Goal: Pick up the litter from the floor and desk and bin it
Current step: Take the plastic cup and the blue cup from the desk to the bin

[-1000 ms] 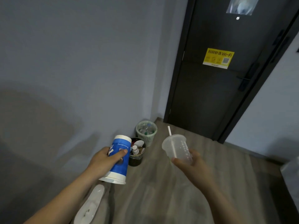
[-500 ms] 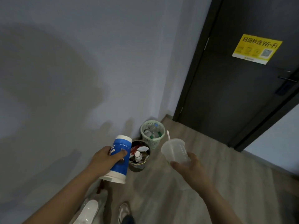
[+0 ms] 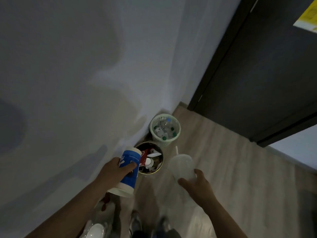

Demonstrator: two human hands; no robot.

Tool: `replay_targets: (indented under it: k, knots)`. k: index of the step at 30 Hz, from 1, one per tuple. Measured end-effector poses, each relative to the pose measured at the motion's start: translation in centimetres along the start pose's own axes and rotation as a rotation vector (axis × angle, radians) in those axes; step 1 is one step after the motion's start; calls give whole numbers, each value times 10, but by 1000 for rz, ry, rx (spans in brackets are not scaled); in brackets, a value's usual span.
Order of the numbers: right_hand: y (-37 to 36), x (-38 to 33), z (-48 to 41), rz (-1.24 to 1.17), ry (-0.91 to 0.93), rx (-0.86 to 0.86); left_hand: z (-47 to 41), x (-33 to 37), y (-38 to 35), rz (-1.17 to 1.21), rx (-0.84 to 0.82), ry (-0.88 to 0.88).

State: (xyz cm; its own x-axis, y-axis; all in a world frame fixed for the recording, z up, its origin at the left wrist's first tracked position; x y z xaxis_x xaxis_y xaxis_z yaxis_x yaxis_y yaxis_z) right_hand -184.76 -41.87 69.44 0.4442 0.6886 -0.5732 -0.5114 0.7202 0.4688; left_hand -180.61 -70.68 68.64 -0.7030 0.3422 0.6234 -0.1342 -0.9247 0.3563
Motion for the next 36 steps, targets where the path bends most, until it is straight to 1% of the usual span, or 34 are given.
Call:
replay_targets:
  k: [4,9,12,17,21,24,29,36]
  knots:
    - [-11,3,-50,-16,-71,-20,-53,-9,1,-38,-51,77]
    - [-29,16,-122,-26,-145,-47,-125,-16,-6,-83,-65,157]
    - [-46,33,-173,-20,-201,-96,-175,-23,-20,-108,-72,176]
    - [-83,70,-262,-35,-297,-195,-264,-59,-50,-124,-164,271]
    - [-121,100,-327,-13,-353,-281,-327,-89,-72,-141,-170,309]
    - [-146,117,-369,-1,-350,-299,-369,-107,-82,-197,-143,297]
    - [-177,136,-424,-2,-333,-286,-432,-127,-87,-258,-43,222]
    - [-197,138,-468,-28,-221,-201,-501,-141,-95,-399,-55,210]
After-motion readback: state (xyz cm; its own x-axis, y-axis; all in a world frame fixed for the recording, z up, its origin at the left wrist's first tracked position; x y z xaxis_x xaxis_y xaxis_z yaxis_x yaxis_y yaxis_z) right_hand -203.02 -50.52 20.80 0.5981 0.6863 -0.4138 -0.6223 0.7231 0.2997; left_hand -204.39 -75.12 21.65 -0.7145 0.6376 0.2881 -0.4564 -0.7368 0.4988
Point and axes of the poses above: each hand's wrist, its own z-axis away from the middle knuckle, its own y-axis out of the back of the hand, x = y × z, the point moved 6 cm from there along -z, towards the middle knuckle, and after that the axes turned 10 degrees about -x, right-handed, at the moved point
